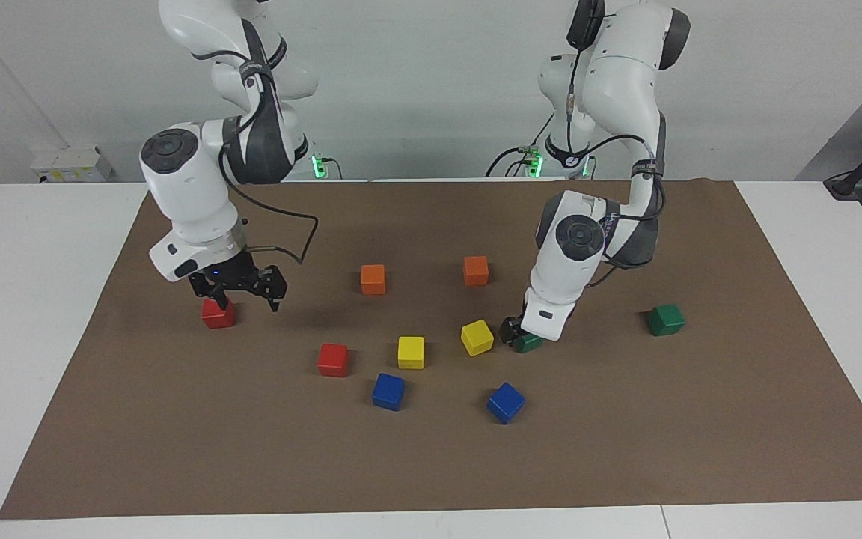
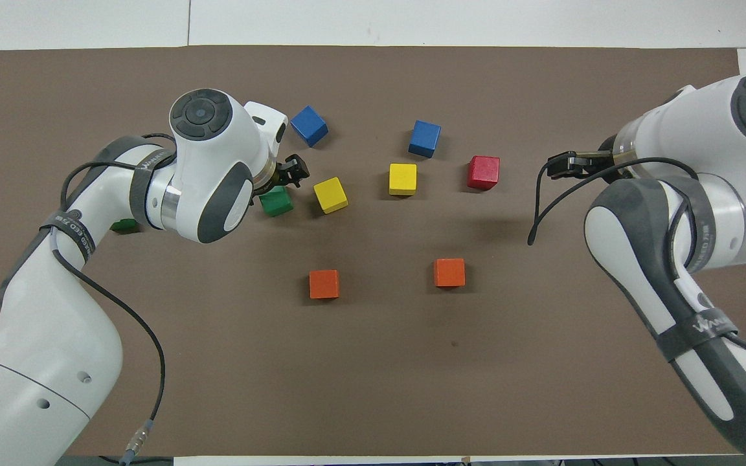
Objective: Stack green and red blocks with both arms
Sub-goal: 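Grasp the green cube with the left gripper while the right gripper reaches red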
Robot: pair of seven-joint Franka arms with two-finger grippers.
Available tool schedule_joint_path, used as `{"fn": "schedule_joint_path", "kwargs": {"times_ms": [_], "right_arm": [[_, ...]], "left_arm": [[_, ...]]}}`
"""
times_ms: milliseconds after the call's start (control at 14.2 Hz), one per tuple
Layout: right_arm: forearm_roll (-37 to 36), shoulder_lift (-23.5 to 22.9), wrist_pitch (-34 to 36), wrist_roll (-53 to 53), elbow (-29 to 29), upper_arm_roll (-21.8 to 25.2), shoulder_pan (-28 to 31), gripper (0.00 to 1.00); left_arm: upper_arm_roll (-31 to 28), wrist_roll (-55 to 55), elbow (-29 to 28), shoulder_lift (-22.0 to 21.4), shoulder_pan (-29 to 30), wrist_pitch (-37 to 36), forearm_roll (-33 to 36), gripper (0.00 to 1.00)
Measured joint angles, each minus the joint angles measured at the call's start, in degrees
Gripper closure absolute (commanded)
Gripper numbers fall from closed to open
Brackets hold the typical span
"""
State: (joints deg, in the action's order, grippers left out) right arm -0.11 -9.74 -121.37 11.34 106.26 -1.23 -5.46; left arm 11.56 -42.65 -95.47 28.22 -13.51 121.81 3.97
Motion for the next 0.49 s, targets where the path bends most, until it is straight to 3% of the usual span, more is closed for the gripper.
{"fn": "schedule_joint_path", "kwargs": {"times_ms": [423, 494], "right_arm": [[0.00, -0.95, 0.45, 0.44, -1.28, -0.57, -0.77, 0.00], [0.00, -1.44, 1.19, 0.44, -2.41, -0.57, -0.87, 0.00]], "left_arm": [[-0.15, 0.00, -0.21, 1.00, 0.01, 0.97, 0.00, 0.00], [-0.16, -0.01, -0.22, 1.00, 0.01, 0.98, 0.01, 0.04]]}}
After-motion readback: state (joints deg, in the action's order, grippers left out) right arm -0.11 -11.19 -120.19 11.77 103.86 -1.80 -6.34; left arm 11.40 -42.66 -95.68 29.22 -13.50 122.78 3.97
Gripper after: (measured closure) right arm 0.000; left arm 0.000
